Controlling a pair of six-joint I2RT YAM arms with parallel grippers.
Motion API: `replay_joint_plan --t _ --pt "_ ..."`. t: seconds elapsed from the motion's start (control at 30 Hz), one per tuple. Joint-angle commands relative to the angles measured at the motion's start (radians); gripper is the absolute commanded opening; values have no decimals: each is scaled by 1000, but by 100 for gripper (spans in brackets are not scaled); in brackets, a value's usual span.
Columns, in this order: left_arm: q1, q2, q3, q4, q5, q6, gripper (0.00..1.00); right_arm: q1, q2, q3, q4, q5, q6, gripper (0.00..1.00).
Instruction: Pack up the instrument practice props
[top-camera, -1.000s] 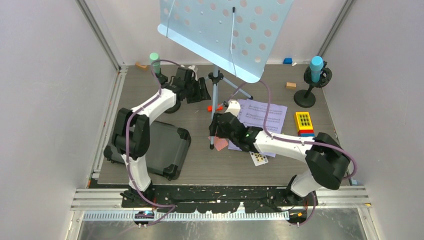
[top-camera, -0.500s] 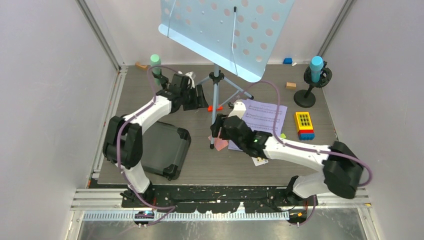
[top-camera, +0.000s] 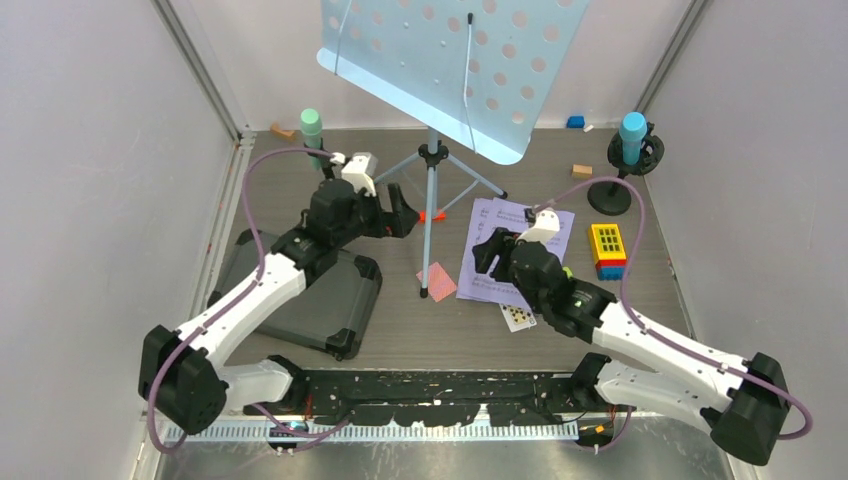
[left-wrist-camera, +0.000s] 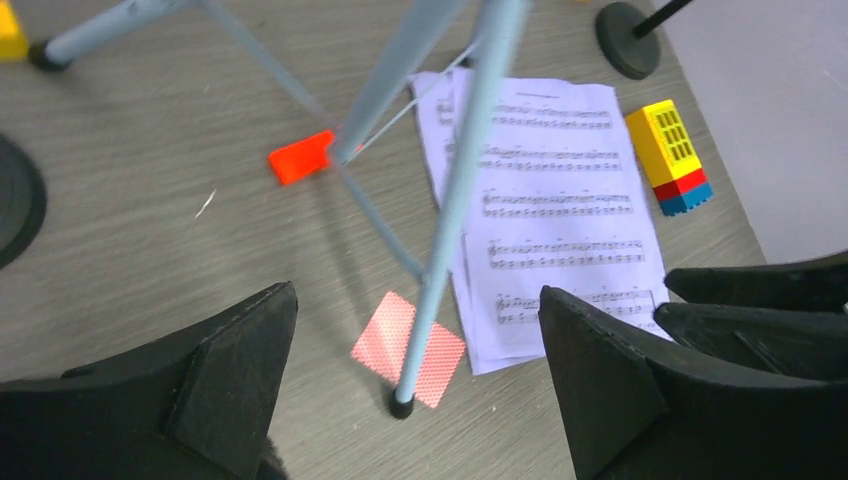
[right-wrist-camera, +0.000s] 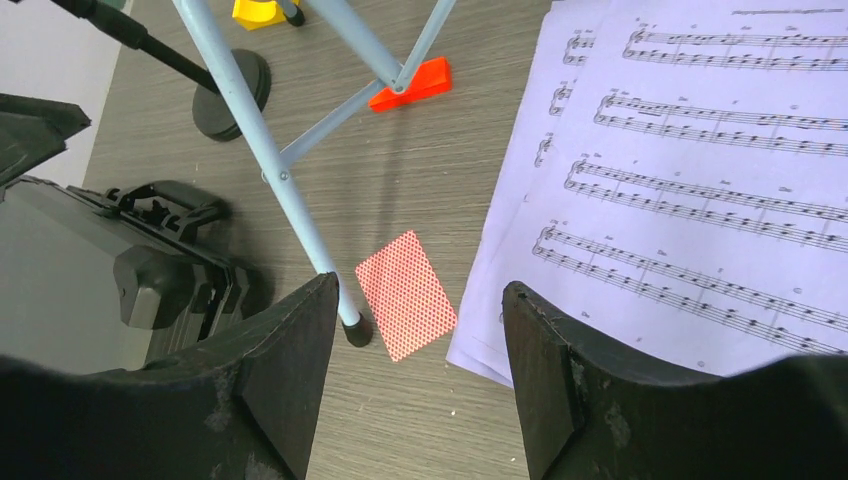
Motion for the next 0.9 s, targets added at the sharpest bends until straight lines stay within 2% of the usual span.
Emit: replay_joint_plan --t 0.0,0.27,0.6,0.8,0.87 --pt "-132 -27 -14 210 -216 121 95 -12 -77 -20 -19 31 28 67" --pt "-180 138 39 354 -342 170 94 -12 -143 -33 -78 19 29 67" --pt "-204 366 202 392 -433 195 88 -14 -244 -52 -143 48 23 67" --pt "-206 452 252 397 -464 216 81 -15 -274 -54 -164 51 15 67" --pt "-206 471 265 396 -461 232 75 -15 -281 -53 -172 54 8 67"
